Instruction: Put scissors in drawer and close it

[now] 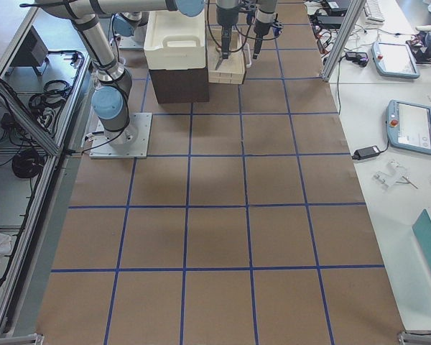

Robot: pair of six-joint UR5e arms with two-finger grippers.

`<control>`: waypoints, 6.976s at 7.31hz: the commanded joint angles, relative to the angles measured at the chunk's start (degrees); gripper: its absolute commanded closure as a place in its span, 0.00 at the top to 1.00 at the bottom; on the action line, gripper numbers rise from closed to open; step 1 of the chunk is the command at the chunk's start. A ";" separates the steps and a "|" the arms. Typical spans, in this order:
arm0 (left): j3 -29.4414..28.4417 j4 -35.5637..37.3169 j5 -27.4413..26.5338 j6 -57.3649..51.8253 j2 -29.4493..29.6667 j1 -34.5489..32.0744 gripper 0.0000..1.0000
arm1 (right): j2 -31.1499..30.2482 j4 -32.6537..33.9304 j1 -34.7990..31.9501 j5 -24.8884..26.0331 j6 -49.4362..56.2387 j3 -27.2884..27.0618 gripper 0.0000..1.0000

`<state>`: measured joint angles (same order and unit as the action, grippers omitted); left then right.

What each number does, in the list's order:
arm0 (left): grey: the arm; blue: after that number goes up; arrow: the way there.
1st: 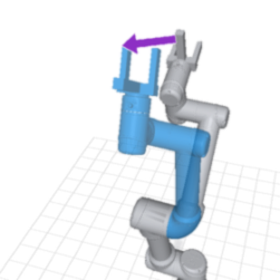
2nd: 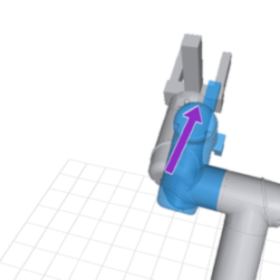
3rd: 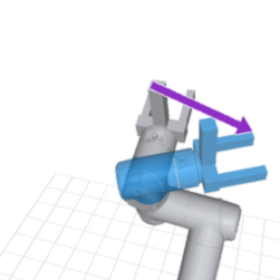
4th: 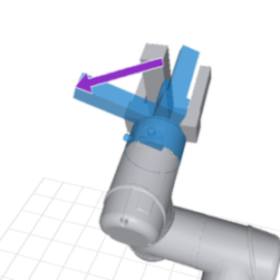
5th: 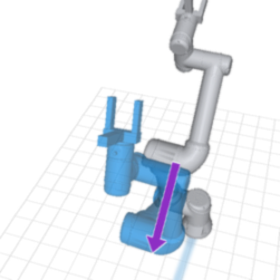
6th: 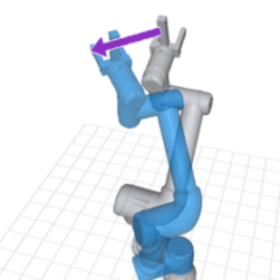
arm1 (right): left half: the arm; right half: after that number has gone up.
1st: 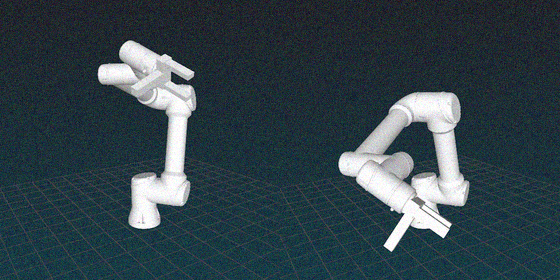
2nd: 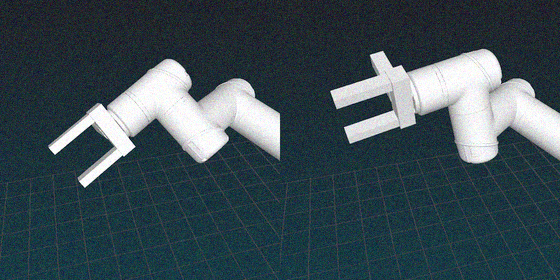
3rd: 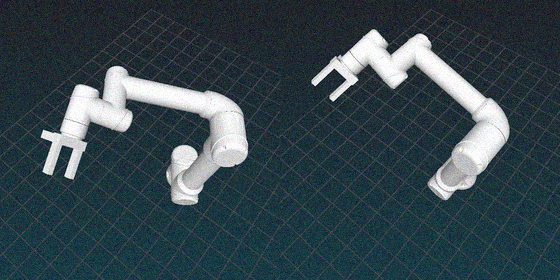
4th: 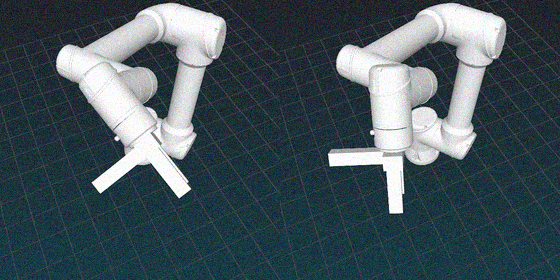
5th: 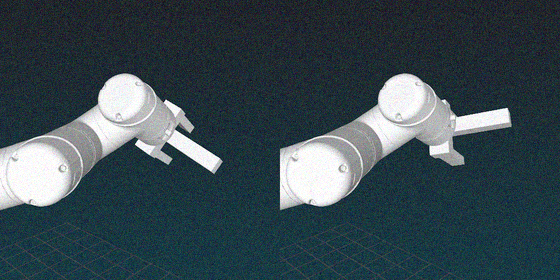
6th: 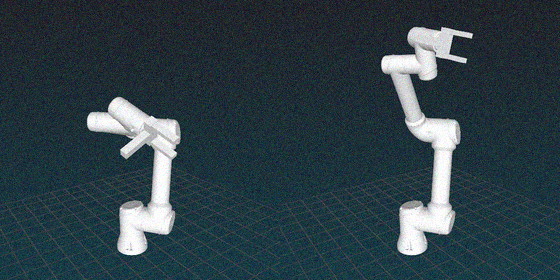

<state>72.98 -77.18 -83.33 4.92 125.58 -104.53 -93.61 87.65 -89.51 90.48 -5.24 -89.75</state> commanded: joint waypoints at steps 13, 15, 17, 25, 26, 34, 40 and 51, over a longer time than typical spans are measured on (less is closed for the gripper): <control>0.23 -9.56 1.41 0.27 -2.27 -0.14 1.00 | 3.52 2.79 -3.21 -0.39 -0.91 3.18 1.00; 0.32 -12.71 1.33 0.27 -2.36 -0.14 1.00 | 3.52 2.70 -3.21 -0.39 -0.91 3.18 1.00; 0.32 -15.17 1.06 0.36 -2.27 -0.14 1.00 | 3.52 2.79 -3.21 -0.48 -1.00 3.18 1.00; 5.50 -21.51 1.94 0.71 -4.55 -0.67 1.00 | 3.52 2.70 -3.21 -0.48 -1.00 3.18 1.00; 5.50 -23.44 1.94 0.71 -5.25 -0.76 1.00 | 3.44 2.70 -3.21 -0.39 -1.00 3.00 1.00; 5.68 -30.92 3.26 0.80 -5.43 -1.11 1.00 | 3.00 2.96 -3.04 -0.48 -0.82 1.33 1.00; 5.94 -31.45 3.17 0.80 -4.91 -1.90 1.00 | 3.00 2.96 -2.95 -0.22 -0.74 1.33 1.00; 3.92 -8.25 -3.24 -2.79 -22.54 11.78 1.00 | 2.47 2.88 -2.95 -0.31 -0.74 0.54 1.00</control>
<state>76.90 -85.77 -86.22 3.49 106.29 -95.30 -91.14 90.53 -92.46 90.15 -6.01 -89.20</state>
